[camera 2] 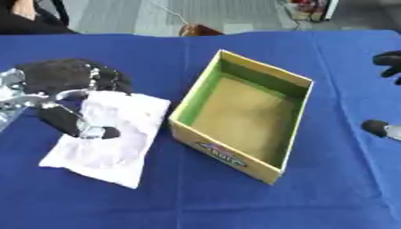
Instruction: Pick up objects on the table and place them in the box.
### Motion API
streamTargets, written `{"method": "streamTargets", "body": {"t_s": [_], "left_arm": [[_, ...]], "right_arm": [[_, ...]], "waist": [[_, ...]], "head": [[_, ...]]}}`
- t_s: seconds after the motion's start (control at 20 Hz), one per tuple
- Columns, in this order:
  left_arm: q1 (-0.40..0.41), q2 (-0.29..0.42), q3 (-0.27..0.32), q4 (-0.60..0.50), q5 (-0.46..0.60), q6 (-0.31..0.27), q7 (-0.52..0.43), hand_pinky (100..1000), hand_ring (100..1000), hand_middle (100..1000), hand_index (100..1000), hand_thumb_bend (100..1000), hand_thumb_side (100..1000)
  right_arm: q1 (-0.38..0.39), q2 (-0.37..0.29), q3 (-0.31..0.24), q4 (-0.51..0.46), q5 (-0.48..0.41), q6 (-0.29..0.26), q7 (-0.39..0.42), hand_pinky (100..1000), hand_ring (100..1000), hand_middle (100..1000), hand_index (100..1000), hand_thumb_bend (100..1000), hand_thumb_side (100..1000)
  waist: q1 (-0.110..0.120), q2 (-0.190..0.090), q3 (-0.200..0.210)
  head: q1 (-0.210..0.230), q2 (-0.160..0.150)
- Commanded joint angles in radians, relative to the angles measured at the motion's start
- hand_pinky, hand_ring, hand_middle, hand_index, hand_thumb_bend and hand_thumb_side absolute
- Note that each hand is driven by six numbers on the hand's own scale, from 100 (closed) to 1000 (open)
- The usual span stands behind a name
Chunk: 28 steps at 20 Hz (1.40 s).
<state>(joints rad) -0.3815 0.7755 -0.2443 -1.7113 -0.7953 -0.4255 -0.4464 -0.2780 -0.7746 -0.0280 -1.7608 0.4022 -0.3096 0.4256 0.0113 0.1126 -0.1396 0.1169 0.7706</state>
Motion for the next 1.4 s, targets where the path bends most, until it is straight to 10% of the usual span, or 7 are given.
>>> {"method": "streamTargets", "body": {"t_s": [0.05, 1.4], "left_arm": [[-0.021, 0.003, -0.002, 0.03, -0.023, -0.017, 0.009, 741, 824, 867, 898, 520, 938], [-0.032, -0.061, -0.015, 0.236, -0.161, -0.068, 0.078, 745, 820, 857, 883, 530, 957]], "right_arm": [[-0.015, -0.021, -0.008, -0.007, -0.003, 0.001, 0.004, 655, 757, 881, 930, 648, 636], [-0.018, -0.018, -0.008, -0.008, -0.002, 0.004, 0.006, 654, 756, 881, 929, 671, 629]], "waist": [[-0.003, -0.009, -0.001], [-0.006, -0.006, -0.007]], "head": [[0.009, -0.001], [0.02, -0.001]]}}
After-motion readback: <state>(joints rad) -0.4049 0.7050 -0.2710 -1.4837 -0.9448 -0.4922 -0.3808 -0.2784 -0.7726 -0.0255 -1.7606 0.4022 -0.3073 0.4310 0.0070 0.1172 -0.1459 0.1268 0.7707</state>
